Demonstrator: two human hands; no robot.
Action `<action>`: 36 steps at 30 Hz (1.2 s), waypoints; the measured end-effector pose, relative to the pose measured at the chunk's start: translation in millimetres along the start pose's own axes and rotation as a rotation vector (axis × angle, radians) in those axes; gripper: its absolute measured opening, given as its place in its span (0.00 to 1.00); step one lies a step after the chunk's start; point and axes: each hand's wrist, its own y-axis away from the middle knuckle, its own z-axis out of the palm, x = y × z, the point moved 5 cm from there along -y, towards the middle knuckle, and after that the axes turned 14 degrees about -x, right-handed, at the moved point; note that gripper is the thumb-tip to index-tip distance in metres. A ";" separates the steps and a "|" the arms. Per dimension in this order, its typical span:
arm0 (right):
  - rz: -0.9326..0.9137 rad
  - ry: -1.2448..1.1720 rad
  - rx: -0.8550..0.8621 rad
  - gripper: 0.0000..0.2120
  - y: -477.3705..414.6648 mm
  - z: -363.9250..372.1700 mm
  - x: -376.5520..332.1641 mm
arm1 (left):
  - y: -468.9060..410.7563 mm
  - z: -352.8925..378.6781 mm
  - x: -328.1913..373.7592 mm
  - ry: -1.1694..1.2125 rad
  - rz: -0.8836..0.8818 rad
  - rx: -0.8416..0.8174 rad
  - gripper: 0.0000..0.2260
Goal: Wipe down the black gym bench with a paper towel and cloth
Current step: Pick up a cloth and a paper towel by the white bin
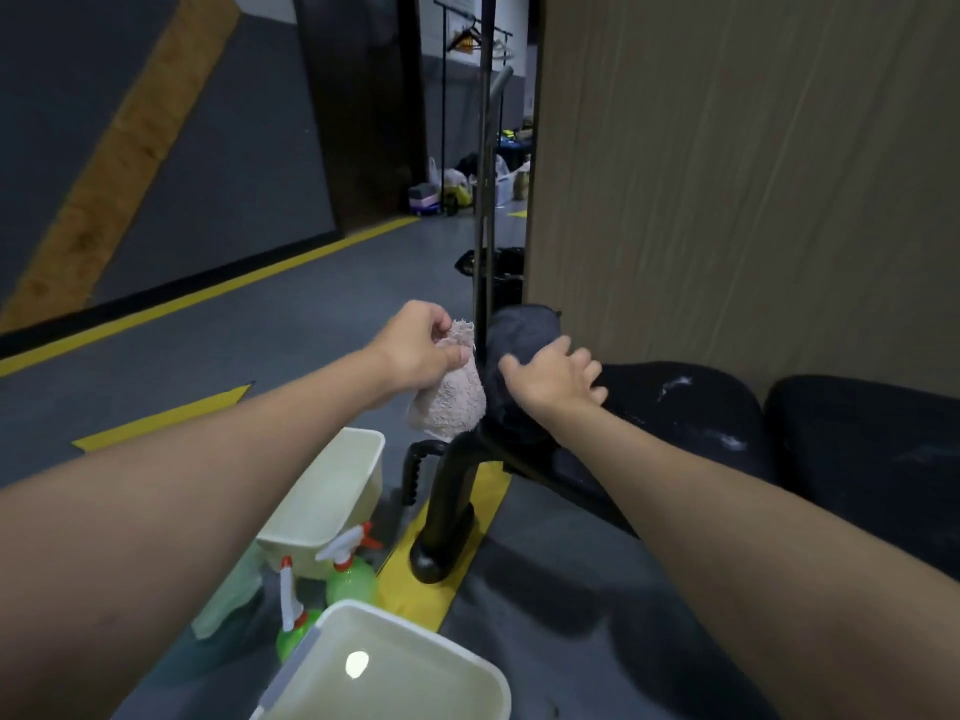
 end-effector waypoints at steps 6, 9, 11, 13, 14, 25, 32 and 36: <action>-0.123 0.352 -0.102 0.29 -8.7 17.8 10.1 | -16.0 20.9 -2.9 -0.036 -0.011 -0.040 0.11; -0.100 0.350 -0.107 0.28 -11.9 17.8 7.8 | -11.9 15.6 -0.3 -0.021 -0.010 -0.054 0.14; -0.086 0.350 -0.120 0.27 -10.5 13.6 6.9 | -8.7 9.6 5.1 0.024 -0.016 -0.054 0.14; -0.156 0.267 0.001 0.24 -3.8 -0.8 1.0 | -7.9 2.3 13.3 0.128 -0.008 -0.048 0.16; -0.233 0.145 0.075 0.22 4.3 -12.3 -4.6 | -8.0 -0.3 18.6 0.204 0.000 -0.050 0.17; -0.496 -0.600 -0.295 0.12 41.9 -89.0 -11.0 | -20.4 25.7 86.7 0.593 0.096 -0.018 0.24; -0.421 -0.339 -0.017 0.09 35.2 -113.7 17.2 | -16.1 62.2 85.6 0.464 0.054 -0.302 0.19; -0.402 -0.097 0.081 0.09 32.2 -115.1 29.1 | -15.4 67.4 73.5 0.317 0.082 -0.176 0.14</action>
